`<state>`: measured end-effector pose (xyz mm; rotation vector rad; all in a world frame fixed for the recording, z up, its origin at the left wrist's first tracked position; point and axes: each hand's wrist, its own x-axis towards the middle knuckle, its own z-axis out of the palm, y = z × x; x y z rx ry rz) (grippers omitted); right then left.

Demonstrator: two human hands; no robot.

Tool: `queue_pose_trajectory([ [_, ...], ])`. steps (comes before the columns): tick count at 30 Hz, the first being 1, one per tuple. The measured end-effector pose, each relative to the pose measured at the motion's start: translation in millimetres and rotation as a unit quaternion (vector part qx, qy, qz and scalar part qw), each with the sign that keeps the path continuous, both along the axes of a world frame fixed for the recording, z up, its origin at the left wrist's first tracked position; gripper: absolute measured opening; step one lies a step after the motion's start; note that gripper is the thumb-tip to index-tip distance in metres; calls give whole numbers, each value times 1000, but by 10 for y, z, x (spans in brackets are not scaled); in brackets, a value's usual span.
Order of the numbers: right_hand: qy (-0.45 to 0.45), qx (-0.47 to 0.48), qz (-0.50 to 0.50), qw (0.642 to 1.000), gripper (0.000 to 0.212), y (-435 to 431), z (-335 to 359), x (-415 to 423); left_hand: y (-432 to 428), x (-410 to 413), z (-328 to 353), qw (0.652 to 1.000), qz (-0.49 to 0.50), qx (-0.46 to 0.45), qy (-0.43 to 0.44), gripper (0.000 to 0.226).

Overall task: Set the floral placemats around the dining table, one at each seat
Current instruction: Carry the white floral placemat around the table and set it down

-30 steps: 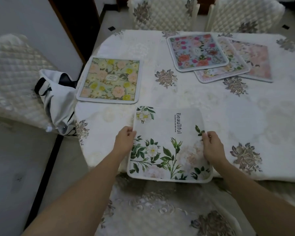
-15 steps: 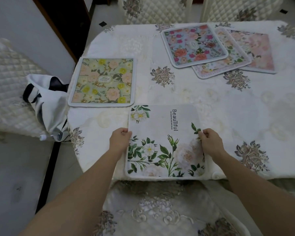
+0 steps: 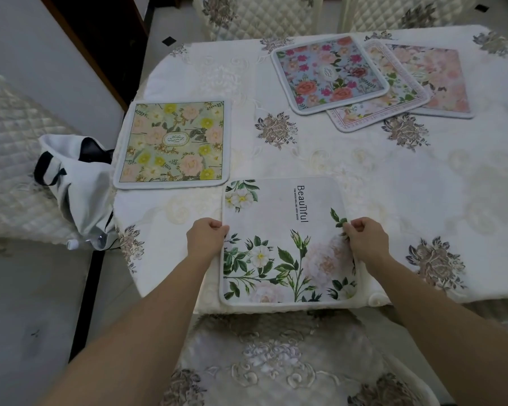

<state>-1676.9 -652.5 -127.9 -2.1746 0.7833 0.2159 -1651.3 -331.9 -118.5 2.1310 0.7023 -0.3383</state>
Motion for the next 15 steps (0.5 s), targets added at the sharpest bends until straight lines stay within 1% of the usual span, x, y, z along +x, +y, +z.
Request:
queue_pose_trajectory([
  [4,4,-10,-7,1000,18,-30,-10,3,20,-4,-8,1000,-13,15,-5,17],
  [8,10,-18,-7,1000,16,-56,-31,6,33,-10,-7,999,-31,27,-17,18],
  [12,6,-26,-9,1000,15,-62,-41,-8,45,-53,-37,995,-60,62,-40,17],
  [14,11,-65,2,998,17,-40,-1,-30,61,-73,-58,992,-73,85,-49,20],
  [15,14,-101,14,995,18,-7,29,-44,60,-83,-72,989,-88,105,-62,22],
])
